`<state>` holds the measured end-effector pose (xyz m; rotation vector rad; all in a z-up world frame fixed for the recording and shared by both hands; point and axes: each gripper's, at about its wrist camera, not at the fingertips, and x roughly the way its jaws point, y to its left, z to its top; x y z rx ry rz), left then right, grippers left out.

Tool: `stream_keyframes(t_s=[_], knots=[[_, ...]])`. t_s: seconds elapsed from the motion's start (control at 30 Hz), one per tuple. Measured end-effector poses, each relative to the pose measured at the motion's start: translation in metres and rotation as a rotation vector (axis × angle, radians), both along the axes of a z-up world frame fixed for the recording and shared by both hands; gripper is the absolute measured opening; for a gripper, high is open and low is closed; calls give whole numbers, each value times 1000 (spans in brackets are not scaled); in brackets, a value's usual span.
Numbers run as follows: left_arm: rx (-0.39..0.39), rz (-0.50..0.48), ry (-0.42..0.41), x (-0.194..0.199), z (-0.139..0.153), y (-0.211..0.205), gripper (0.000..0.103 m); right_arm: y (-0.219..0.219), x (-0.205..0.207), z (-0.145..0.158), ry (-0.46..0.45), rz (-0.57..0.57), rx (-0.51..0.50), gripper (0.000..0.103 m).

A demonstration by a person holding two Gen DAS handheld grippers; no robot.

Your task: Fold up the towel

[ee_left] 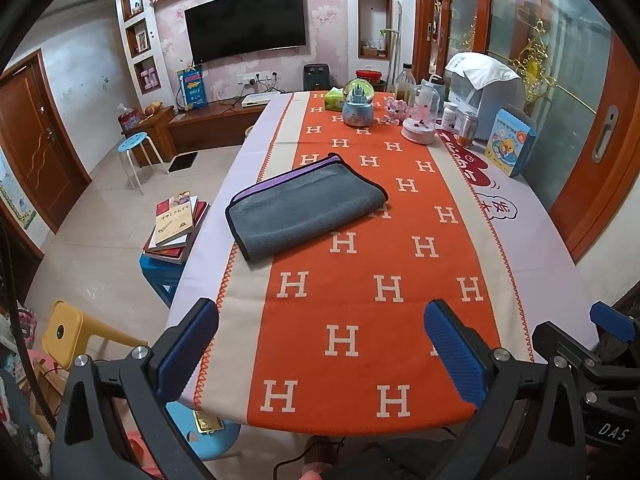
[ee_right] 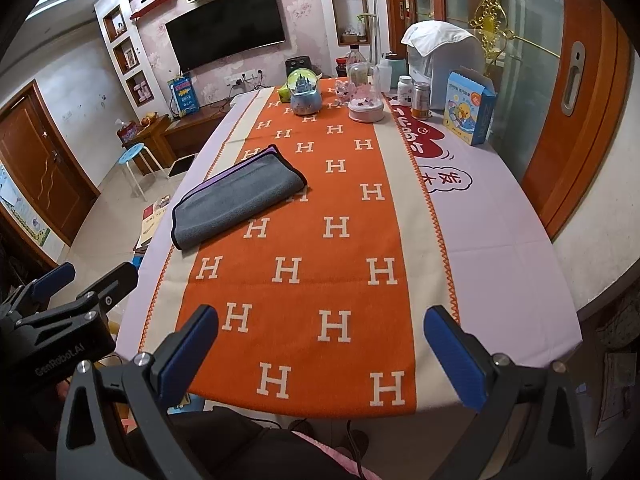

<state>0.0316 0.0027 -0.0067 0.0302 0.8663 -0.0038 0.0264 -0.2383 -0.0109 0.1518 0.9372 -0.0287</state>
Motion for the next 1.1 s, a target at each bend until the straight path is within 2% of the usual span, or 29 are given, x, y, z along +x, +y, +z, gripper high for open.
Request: stream_keyframes(t_s=[1.1], knots=[[-10, -14, 15, 1, -1, -9, 102, 0, -2, -6, 10, 3, -1, 103]])
